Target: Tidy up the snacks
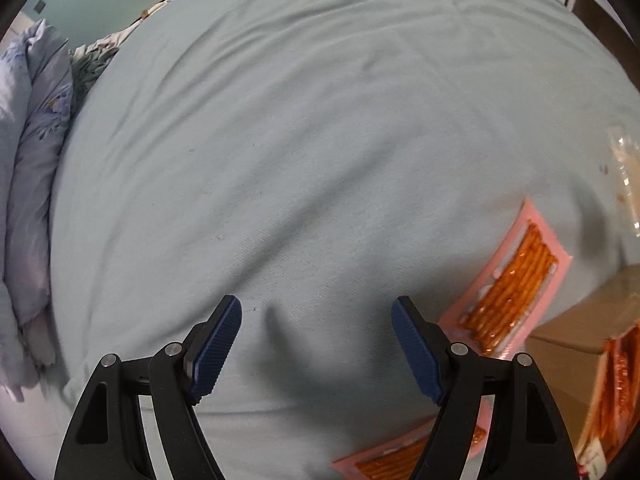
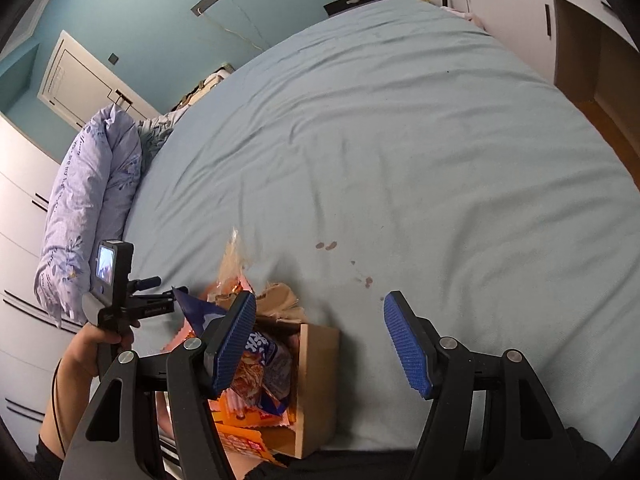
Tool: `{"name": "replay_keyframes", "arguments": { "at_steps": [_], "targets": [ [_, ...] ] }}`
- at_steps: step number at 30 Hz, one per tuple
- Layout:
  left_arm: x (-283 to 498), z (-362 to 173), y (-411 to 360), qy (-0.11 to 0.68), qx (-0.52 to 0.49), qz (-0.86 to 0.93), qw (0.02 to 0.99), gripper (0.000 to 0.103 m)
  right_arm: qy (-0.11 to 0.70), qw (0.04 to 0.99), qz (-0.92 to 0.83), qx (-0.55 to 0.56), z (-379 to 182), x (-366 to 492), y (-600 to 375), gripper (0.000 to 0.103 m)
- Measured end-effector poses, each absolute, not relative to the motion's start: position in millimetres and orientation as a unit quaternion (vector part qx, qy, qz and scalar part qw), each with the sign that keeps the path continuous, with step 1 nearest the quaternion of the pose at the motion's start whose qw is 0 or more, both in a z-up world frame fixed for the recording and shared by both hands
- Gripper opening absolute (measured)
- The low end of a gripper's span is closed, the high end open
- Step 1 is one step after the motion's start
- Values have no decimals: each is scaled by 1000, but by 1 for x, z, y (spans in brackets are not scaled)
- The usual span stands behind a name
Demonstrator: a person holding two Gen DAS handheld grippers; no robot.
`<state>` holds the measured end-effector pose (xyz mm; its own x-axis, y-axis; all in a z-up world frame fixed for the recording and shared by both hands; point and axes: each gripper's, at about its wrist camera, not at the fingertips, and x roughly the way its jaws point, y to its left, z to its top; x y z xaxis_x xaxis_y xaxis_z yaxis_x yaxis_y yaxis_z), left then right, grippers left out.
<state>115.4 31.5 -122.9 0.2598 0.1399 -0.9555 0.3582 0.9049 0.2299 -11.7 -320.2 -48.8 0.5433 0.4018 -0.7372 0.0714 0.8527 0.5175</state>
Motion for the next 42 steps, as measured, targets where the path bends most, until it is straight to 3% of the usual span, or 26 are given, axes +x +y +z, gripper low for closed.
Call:
{"name": "replay_keyframes", "arguments": {
  "at_steps": [8,11,13,17,23,24,27,31,32,36,37,38,39,40,42],
  "targets": [
    [101,-145,-22,574,309,-164,740,77,481,817,100,302,-48,-5,-345,66],
    [108,-142,-19,602,242,-207,732,64,489,809,94,311,-52,-1,-348,66],
    [107,-140,-23,599,243,-222,730,60,493,806,92,315,-53,0,-351,66],
    [88,-145,-37,567,332,-232,717,60,492,803,89,324,-52,1,-354,66],
    [69,-129,-21,603,350,-237,676,60,502,799,85,320,-53,4,-351,66],
    [59,-127,-16,604,365,-246,665,61,503,798,85,321,-53,4,-351,66],
    [23,-130,5,625,372,-301,616,78,508,794,84,325,-54,8,-351,66],
    [-11,-163,-8,636,433,-332,545,85,518,787,82,324,-59,14,-349,66],
    [-12,-170,-10,632,448,-326,541,103,520,786,80,324,-59,14,-348,66],
    [2,-177,-25,645,413,-327,554,103,518,786,78,328,-56,12,-351,66],
    [12,-170,-22,649,379,-329,572,94,514,787,78,331,-55,12,-354,66],
    [36,-163,-22,650,362,-327,583,74,513,787,78,333,-56,11,-355,66],
    [48,-154,-15,650,335,-317,604,61,512,786,78,338,-56,11,-357,66],
    [60,-144,-7,648,305,-307,627,34,512,784,78,342,-58,11,-359,66],
    [77,-132,5,643,269,-276,662,33,513,780,78,349,-61,10,-361,66]
  ]
}}
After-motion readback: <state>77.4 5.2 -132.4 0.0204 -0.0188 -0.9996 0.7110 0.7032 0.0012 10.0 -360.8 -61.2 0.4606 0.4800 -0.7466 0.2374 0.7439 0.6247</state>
